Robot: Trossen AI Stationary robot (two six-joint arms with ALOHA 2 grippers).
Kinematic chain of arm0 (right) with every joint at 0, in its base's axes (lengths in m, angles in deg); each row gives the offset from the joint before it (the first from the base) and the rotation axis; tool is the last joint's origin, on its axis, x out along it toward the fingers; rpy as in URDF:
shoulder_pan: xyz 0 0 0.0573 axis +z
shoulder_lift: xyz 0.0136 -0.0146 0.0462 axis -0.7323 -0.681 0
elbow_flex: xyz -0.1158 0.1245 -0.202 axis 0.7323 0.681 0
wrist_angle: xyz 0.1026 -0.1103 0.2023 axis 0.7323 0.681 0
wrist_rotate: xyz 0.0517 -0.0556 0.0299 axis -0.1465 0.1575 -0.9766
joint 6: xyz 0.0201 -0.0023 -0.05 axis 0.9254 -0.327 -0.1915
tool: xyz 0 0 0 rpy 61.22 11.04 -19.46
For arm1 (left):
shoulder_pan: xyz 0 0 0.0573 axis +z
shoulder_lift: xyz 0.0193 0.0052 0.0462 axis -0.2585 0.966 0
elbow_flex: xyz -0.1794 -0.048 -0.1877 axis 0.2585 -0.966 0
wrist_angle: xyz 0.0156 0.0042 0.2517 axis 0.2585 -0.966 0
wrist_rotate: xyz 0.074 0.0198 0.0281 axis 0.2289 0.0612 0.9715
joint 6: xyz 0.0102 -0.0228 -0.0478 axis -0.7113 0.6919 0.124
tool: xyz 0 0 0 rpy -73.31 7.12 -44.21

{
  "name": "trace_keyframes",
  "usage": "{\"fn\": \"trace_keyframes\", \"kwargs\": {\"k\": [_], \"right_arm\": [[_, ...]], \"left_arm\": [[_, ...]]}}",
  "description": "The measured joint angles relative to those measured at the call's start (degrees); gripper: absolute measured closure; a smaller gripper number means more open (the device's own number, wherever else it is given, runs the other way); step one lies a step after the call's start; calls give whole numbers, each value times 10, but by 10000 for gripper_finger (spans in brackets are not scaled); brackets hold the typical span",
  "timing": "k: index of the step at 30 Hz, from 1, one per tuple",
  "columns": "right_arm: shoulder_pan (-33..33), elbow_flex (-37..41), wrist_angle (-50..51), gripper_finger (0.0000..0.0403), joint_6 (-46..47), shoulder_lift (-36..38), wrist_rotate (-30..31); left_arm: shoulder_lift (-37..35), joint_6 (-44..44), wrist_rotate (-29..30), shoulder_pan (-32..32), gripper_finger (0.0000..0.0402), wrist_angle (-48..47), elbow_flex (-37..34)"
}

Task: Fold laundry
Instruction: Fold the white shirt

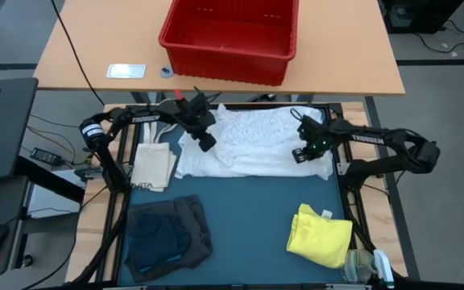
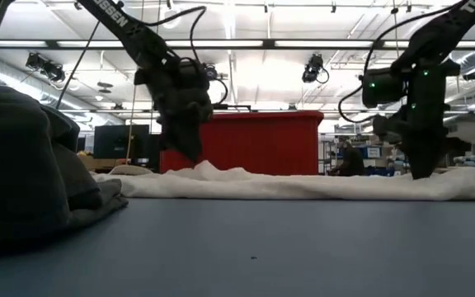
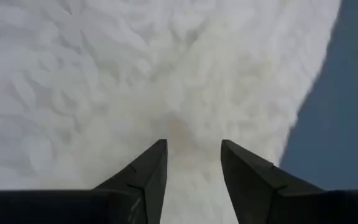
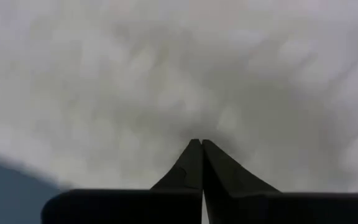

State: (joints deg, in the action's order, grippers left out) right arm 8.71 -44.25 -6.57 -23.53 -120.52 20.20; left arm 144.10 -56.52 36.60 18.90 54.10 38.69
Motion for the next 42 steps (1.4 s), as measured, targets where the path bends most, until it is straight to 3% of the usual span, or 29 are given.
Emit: {"fn": "trace_keyframes", "kwargs": {"k": [5,9,12,16,19,23,28,32,36,42], "right_arm": [[61,5,30,400,25,20,-17],[125,38,53,400,64,31,-9],[174,57,69,400,105,47,-8],[219,39,78,385,143,88,14],[228,1,47,356,142,121,15],[229,-40,-81,310,81,124,15],[243,-44,-336,274,-55,24,25],[264,-51,-508,259,-142,-73,20],[288,-109,-546,248,-212,-170,27],[319,-228,-504,221,-312,-307,57]], "left_arm": [[1,-42,-5,-24,246,-77,-9],[1,-72,-13,-78,252,-101,-78],[-1,-32,-18,-112,262,-65,-125],[-9,26,-19,-148,277,-65,-131],[-31,37,-9,-168,285,-74,-112],[-83,-3,35,-163,287,-71,-79],[-131,-121,86,-137,287,-59,-57],[-133,-147,97,-113,287,-53,-60],[-133,-152,96,-105,270,-50,-59],[-133,-149,115,-107,195,-50,-59]]}}
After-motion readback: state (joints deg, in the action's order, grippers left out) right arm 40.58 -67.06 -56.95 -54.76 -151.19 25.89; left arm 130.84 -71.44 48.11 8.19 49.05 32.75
